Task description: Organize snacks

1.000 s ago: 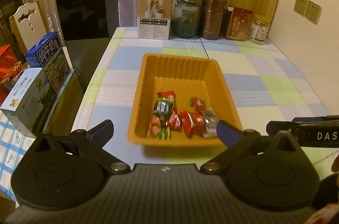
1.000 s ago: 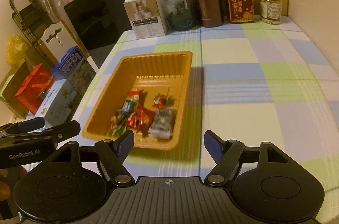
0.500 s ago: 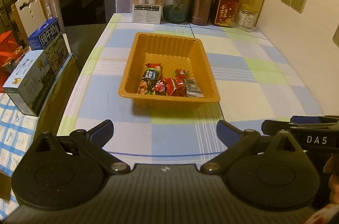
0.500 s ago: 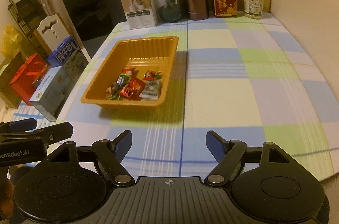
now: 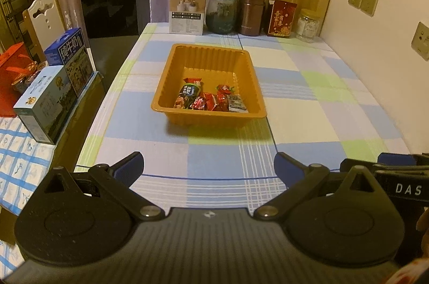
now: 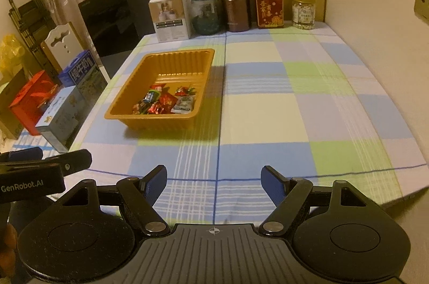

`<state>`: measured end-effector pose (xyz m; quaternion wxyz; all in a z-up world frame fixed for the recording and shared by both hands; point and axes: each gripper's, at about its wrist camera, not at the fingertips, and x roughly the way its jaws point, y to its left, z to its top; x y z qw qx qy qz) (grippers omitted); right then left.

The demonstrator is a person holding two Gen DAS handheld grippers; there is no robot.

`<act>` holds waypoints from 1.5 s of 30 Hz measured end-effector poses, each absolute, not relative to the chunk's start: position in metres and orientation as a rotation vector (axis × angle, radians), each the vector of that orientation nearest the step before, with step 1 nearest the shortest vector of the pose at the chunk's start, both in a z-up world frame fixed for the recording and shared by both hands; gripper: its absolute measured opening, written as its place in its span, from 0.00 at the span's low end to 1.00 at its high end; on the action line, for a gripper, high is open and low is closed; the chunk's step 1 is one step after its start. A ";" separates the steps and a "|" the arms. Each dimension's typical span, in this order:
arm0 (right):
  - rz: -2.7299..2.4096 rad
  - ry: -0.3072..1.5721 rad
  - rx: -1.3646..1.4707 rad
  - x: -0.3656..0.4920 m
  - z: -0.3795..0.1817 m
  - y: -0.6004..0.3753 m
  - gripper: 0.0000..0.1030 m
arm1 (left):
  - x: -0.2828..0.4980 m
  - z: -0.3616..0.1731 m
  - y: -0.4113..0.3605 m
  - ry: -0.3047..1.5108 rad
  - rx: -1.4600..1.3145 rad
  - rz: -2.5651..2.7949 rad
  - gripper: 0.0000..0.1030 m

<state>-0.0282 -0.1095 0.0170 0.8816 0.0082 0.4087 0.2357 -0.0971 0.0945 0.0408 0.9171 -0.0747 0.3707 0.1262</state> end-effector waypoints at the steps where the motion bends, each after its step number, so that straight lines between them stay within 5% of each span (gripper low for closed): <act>1: 0.491 0.849 0.019 -0.031 0.018 -0.110 0.75 | -0.098 0.042 0.093 0.758 -0.147 0.261 1.00; 45: 0.468 0.740 0.028 -0.060 0.034 -0.123 0.75 | -0.125 0.051 0.072 0.708 -0.106 0.238 1.00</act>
